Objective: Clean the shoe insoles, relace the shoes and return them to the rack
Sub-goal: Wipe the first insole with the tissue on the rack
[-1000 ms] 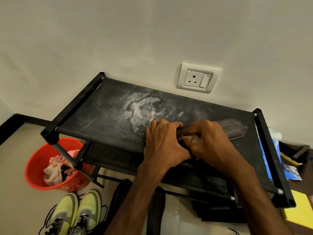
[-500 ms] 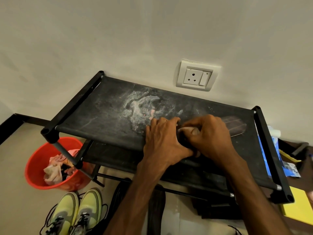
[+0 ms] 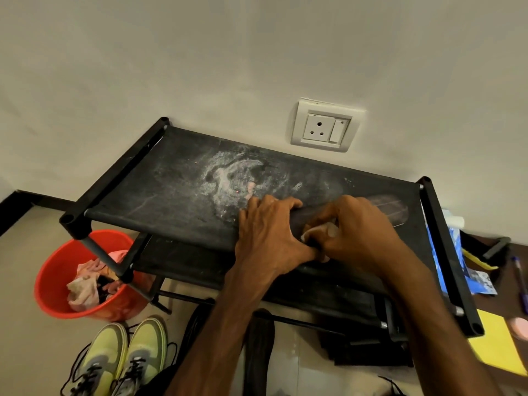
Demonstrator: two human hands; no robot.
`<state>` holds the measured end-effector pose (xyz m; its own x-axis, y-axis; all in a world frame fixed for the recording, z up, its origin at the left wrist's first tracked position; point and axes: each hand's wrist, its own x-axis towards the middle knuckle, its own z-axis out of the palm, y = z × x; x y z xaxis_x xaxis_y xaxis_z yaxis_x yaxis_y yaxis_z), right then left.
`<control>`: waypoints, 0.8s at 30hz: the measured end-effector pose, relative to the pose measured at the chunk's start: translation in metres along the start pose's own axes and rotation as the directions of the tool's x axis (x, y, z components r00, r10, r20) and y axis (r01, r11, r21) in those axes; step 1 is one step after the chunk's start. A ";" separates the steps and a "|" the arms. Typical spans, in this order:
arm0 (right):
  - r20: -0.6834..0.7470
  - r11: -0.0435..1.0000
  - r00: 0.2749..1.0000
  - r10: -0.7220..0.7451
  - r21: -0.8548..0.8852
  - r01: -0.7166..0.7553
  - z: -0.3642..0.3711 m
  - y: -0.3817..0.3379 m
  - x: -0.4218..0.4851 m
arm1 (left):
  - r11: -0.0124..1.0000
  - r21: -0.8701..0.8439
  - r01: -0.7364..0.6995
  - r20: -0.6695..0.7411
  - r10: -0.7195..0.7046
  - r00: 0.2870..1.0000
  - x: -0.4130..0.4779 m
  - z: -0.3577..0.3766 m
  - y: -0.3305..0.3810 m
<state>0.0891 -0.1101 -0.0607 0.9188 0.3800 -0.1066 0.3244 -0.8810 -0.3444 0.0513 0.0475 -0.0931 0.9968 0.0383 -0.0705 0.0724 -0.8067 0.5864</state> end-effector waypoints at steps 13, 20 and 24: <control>-0.075 0.986 0.987 0.141 -0.083 -0.147 -0.005 0.006 -0.004 | 1.000 0.001 0.008 0.009 -0.008 1.000 0.001 -0.001 -0.001; -0.283 0.964 0.928 0.242 -0.038 -0.263 -0.009 0.021 -0.037 | 1.000 -0.026 -0.013 -0.006 0.013 1.000 0.000 0.001 -0.002; -0.496 0.972 0.837 0.232 0.160 -0.175 -0.003 0.033 -0.042 | 0.999 -0.013 -0.037 0.002 0.037 0.999 0.001 -0.002 -0.001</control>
<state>0.0622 -0.1557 -0.0651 0.9556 -0.0264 0.2934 0.1187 -0.8771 -0.4655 0.0523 0.0494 -0.0916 0.9987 0.0075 -0.0504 0.0363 -0.7999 0.5991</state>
